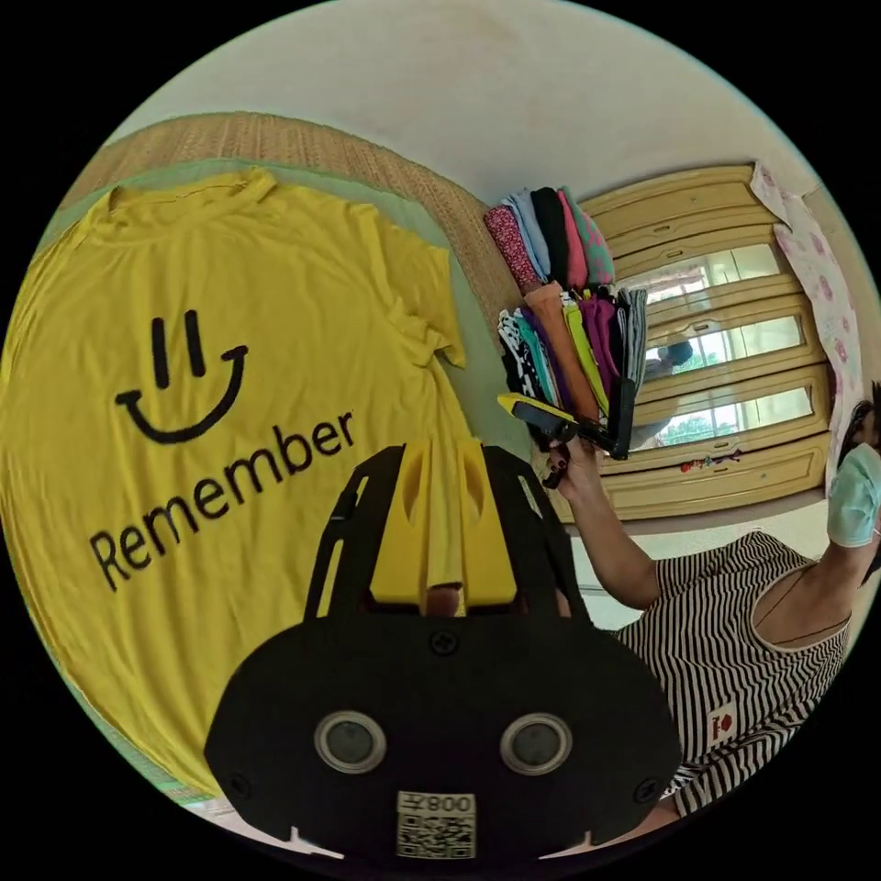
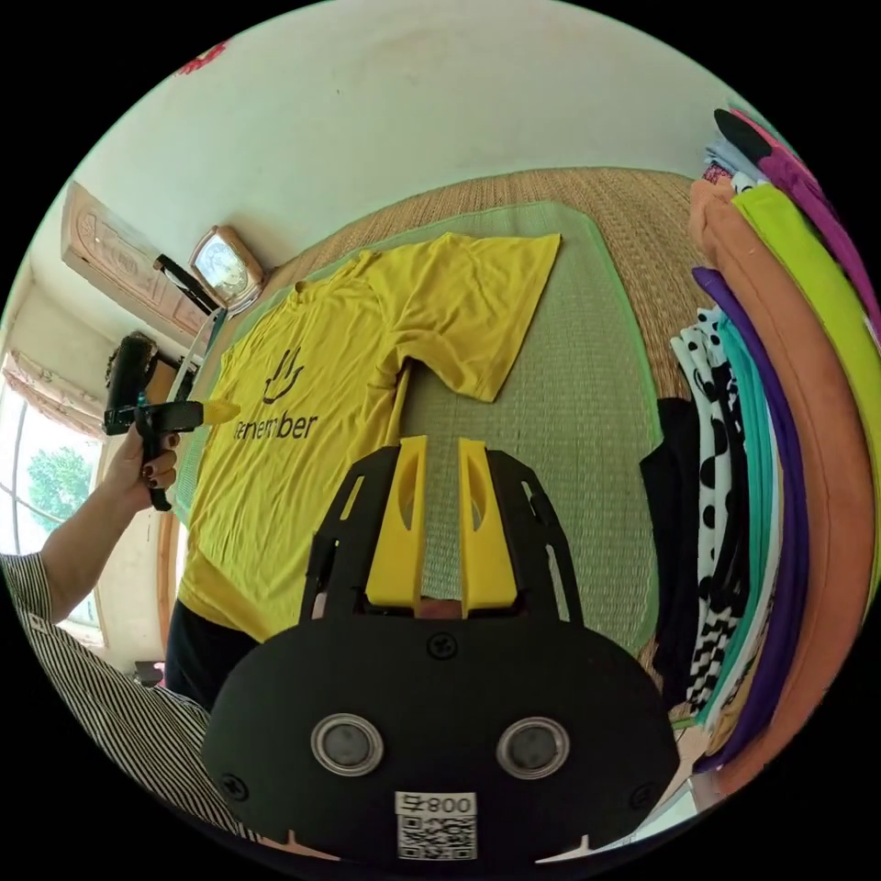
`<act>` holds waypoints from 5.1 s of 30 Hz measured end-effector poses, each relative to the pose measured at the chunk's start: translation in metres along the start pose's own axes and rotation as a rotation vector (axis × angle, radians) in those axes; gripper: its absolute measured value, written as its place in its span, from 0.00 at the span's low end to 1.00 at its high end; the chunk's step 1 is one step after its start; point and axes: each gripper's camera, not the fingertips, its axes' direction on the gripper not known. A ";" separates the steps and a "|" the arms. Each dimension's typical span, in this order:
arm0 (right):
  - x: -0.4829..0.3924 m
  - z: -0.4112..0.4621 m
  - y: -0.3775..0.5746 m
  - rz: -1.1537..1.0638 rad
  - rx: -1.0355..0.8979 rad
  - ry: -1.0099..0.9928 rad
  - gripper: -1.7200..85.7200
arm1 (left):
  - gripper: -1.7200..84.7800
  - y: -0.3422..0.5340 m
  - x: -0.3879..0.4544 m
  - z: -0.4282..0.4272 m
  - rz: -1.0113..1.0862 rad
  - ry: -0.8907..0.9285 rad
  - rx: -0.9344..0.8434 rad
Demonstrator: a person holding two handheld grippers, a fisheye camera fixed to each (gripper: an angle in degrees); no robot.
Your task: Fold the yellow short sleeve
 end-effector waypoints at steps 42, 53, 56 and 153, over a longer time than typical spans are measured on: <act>0.013 0.030 -0.019 -0.116 0.200 0.123 0.03 | 0.04 -0.524 0.099 0.209 0.302 -0.330 -0.009; -0.038 0.029 -0.020 -0.400 0.278 -0.113 0.03 | 0.04 -0.491 0.012 0.085 0.112 -0.219 0.172; -0.045 0.044 -0.027 -0.425 0.226 -0.145 0.03 | 0.04 -0.481 -0.019 0.064 0.039 -0.217 0.189; 0.011 0.081 -0.120 -0.219 0.010 -0.066 0.02 | 0.02 -0.200 -0.041 0.120 0.365 -0.310 -0.131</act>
